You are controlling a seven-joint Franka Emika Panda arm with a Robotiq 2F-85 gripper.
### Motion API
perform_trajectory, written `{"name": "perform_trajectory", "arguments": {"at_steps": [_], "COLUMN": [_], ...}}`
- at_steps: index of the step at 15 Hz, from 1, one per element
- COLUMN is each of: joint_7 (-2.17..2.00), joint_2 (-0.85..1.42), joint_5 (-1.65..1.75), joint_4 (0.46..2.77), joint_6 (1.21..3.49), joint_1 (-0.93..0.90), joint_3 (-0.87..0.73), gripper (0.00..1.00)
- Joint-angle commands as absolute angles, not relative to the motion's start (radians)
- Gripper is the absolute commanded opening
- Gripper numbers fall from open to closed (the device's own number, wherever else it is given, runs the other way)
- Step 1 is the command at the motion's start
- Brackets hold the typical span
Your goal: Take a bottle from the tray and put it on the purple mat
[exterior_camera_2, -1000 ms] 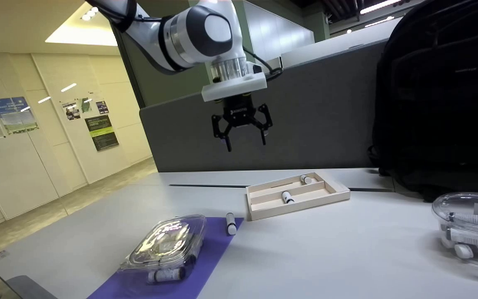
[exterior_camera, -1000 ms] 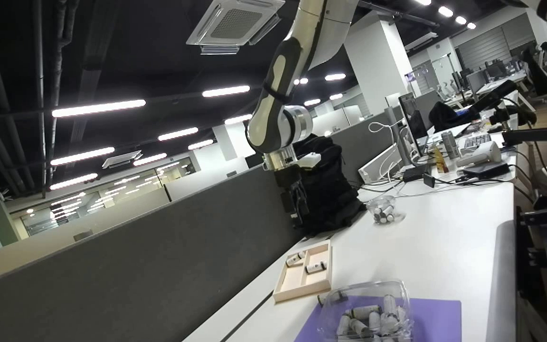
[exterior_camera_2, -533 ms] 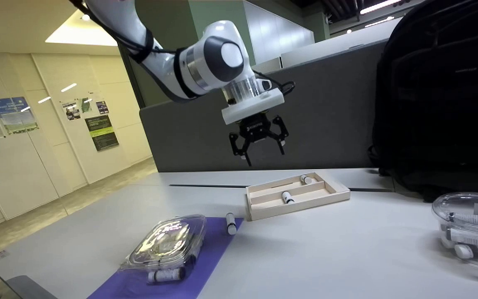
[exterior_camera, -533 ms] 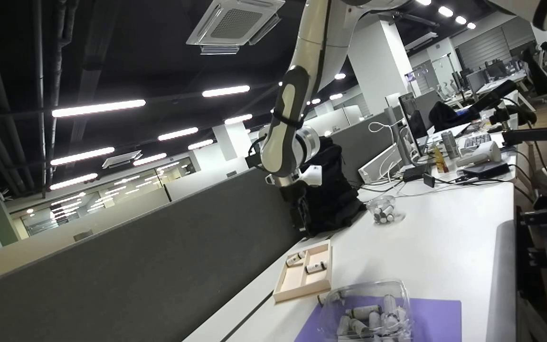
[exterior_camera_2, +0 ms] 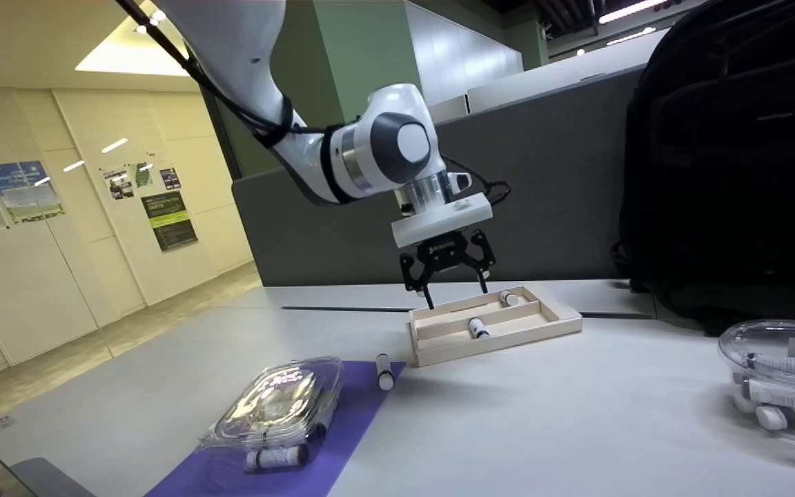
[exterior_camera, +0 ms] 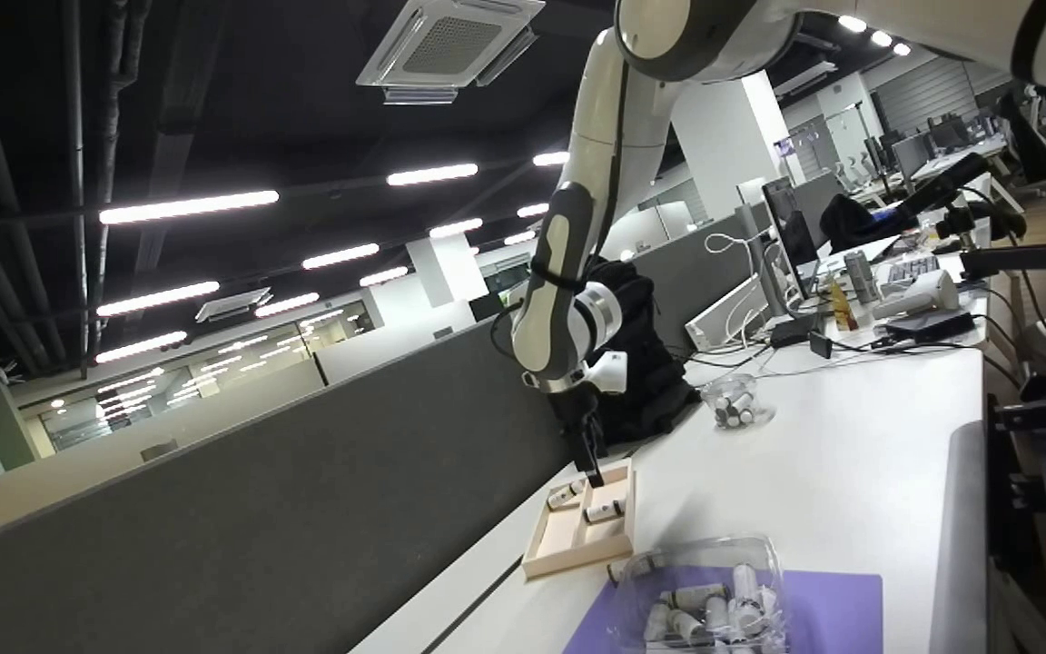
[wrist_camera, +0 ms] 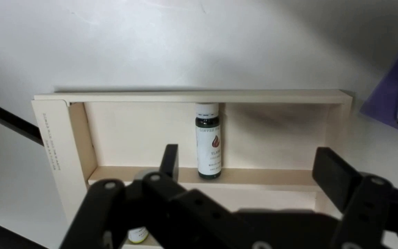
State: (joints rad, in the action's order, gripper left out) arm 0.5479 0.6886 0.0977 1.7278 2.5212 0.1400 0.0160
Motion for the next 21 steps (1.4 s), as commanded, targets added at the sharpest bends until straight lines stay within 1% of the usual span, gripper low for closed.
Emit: {"name": "perform_trajectory", "arguments": {"at_steps": [1, 16, 17, 18, 20, 21], "joint_7": [0.529, 0.525, 0.527, 0.53, 0.532, 0.535], "joint_2": [0.765, 1.008, 1.02, 1.031, 1.048, 1.055], "joint_5": [0.073, 0.031, 0.032, 0.034, 0.033, 0.031], "joint_4": [1.624, 1.307, 1.29, 1.275, 1.25, 1.238], "joint_6": [2.475, 2.3, 2.292, 2.287, 2.274, 2.268], "joint_1": [0.173, 0.19, 0.189, 0.188, 0.188, 0.19], "joint_3": [0.045, 0.057, 0.058, 0.058, 0.061, 0.064], "gripper": [1.0, 1.0, 0.98, 0.74, 0.71, 0.64]}}
